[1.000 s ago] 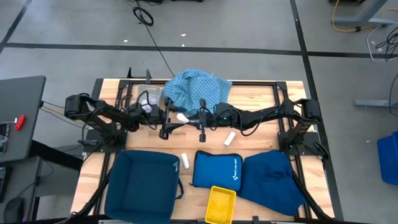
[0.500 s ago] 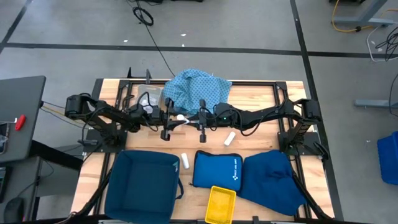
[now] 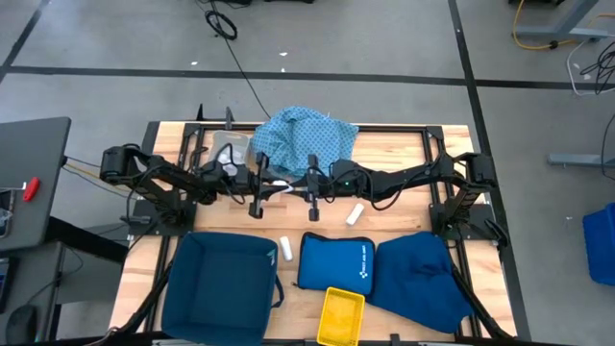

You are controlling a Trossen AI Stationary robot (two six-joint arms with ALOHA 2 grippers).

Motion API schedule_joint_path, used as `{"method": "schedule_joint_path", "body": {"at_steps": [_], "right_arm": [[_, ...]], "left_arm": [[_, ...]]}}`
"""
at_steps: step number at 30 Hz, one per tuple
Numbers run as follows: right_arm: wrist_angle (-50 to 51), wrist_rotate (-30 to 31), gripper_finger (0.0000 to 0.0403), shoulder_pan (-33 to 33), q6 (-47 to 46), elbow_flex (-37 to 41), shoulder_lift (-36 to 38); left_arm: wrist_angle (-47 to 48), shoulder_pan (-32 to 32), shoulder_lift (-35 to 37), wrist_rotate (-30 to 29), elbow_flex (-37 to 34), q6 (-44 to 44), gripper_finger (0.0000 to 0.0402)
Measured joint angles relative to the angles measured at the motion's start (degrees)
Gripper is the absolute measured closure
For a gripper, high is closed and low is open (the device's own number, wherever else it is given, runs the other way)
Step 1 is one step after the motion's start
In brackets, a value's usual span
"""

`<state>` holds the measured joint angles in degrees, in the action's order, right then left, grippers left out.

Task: Pick & place medical supplies in basket/bin
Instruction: Put the top rolled gauze into the yellow bin

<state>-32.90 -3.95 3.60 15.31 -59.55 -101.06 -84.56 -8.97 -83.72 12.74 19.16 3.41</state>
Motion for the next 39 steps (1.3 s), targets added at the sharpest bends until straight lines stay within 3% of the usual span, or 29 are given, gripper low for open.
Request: {"method": "schedule_joint_path", "body": {"at_steps": [4,12,18,25,39], "right_arm": [[1.3,0.0,0.0348,0.0,-0.6,0.0,0.0],[3.5,0.3,0.0202,0.0,-1.5,0.0,0.1],[7.0,3.1,0.0135,0.0,-1.5,0.0,0.1],[14.3,6.9,0.0118,0.0,-2.0,0.0,0.1],[24.8,6.9,0.0117,0.0,-6.1,0.0,0.1]], "left_arm": [[1.0,0.0,0.0,0.6,0.0,0.1,0.0355],[1.6,0.0,0.0,1.5,0.0,0.1,0.0355],[2.3,0.0,0.0,2.7,0.0,0.0,0.0355],[8.0,0.0,3.7,5.7,0.0,0.2,0.0355],[25.2,0.0,14.7,8.9,0.0,3.5,0.0355]]}}
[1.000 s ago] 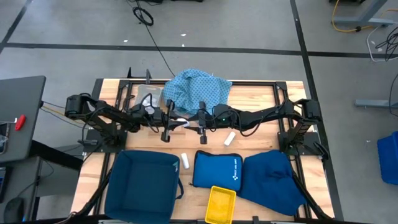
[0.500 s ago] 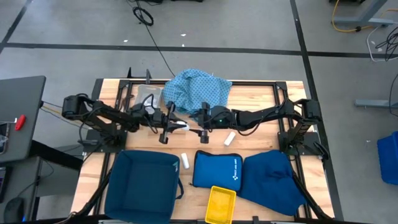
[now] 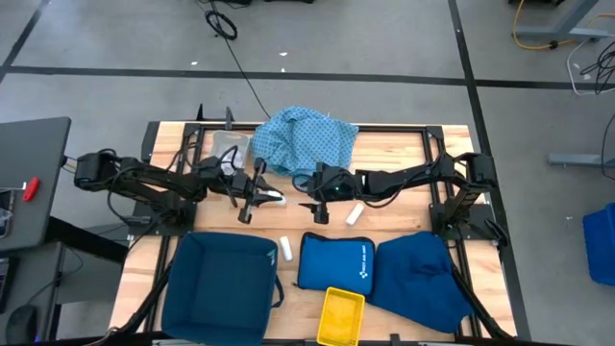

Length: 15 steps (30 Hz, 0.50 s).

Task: Pick & place medical supplies in basket/bin
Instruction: Put the top rolled gauze into the yellow bin

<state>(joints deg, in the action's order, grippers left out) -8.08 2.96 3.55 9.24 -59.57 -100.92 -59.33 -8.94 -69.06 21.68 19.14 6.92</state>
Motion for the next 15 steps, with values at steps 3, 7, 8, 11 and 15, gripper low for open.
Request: {"method": "schedule_joint_path", "body": {"at_steps": [3,7,8,11,15], "right_arm": [[2.5,0.0,0.0117,-0.2,-0.8,0.0,0.0],[4.4,2.2,0.0117,-0.2,-1.1,0.0,0.0],[4.9,3.7,0.0117,0.0,-1.0,0.0,0.0],[6.1,7.3,0.0117,1.3,-0.8,0.0,0.0],[8.6,8.2,0.0117,3.4,-1.9,0.0,0.0]], "left_arm": [[0.1,0.8,0.0,3.2,0.0,-0.1,0.0355],[0.2,3.3,-0.1,4.1,0.0,0.3,0.0355],[0.3,4.0,-0.1,4.1,0.3,0.4,0.0355],[1.4,6.2,-0.3,4.5,1.9,0.9,0.0355],[5.2,9.4,-0.3,4.4,4.2,2.8,0.0355]]}}
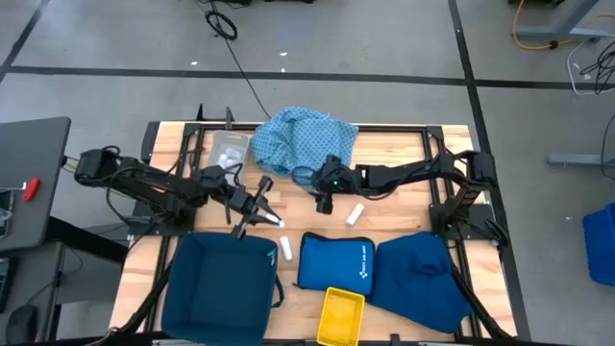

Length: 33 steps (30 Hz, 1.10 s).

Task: Pick & place medical supplies in basket/bin
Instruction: Put the top rolled gauze into the yellow bin

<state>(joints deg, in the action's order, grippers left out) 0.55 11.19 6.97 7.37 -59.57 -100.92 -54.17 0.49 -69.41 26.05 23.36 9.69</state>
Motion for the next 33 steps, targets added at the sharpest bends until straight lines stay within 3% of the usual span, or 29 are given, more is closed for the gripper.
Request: {"method": "schedule_joint_path", "body": {"at_steps": [7,18,24,33], "right_arm": [[1.5,-2.6,0.0117,0.6,-2.4,0.0,0.0],[-7.8,-3.1,0.0117,-7.6,-1.5,0.0,2.1],[-12.7,-2.6,0.0117,-10.7,-2.6,-0.1,4.4],[-17.4,-2.8,0.0117,-12.0,-2.6,-0.1,4.3]], "left_arm": [[1.0,4.2,0.0,-6.2,1.6,3.1,0.0355],[5.1,4.4,-0.2,-17.3,1.6,5.5,0.0355],[4.1,4.3,-1.2,-21.4,1.6,6.3,0.0355],[-1.5,4.1,-5.0,-23.0,1.6,6.8,0.0355]]}}
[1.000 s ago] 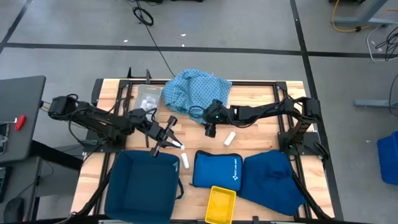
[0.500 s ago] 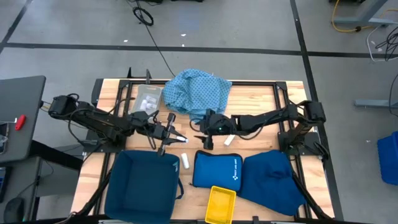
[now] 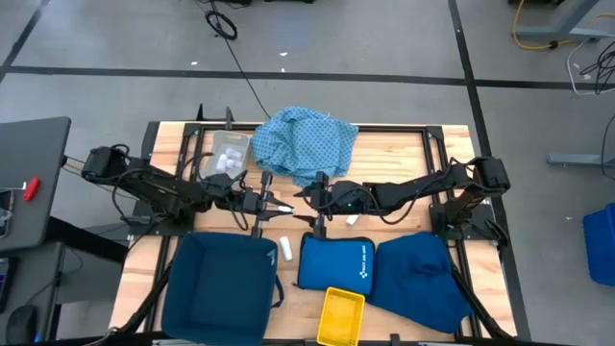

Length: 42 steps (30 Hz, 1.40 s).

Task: Pick & place medical supplies in basket/bin
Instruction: Put the top rolled gauze into the yellow bin

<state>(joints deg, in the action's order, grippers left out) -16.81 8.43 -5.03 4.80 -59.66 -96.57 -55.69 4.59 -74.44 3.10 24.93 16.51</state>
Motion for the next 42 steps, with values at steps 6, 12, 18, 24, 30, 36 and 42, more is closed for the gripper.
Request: {"method": "schedule_joint_path", "body": {"at_steps": [6,12,18,24,30,36,42], "right_arm": [[-1.0,-1.6,0.0117,-0.1,0.0,0.0,0.0],[-3.1,-3.1,0.0119,-0.1,0.0,0.0,0.0],[-3.7,-3.1,0.0149,0.0,0.0,0.0,-0.1],[-4.6,-3.2,0.0201,0.0,0.1,0.0,-0.1],[-5.7,-3.5,0.0249,0.0,0.9,0.0,-0.1],[-5.8,-3.8,0.0268,0.3,1.9,0.0,-0.1],[-5.7,-4.0,0.0345,0.6,2.1,0.1,-0.1]], "left_arm": [[-0.6,-1.0,-0.7,-0.1,0.0,-0.7,0.0355],[-1.2,-1.3,-0.7,-0.1,0.0,-0.7,0.0355],[-1.3,-1.3,-0.7,-0.1,0.0,-0.9,0.0355],[-1.5,-1.2,-0.6,-0.1,0.0,-1.0,0.0355],[-2.5,-1.2,-0.6,-0.1,0.0,-1.4,0.0355],[-2.7,-1.2,-0.7,1.0,0.0,-1.5,0.0355],[-4.4,-1.3,-2.0,0.9,0.0,-1.7,0.0355]]}}
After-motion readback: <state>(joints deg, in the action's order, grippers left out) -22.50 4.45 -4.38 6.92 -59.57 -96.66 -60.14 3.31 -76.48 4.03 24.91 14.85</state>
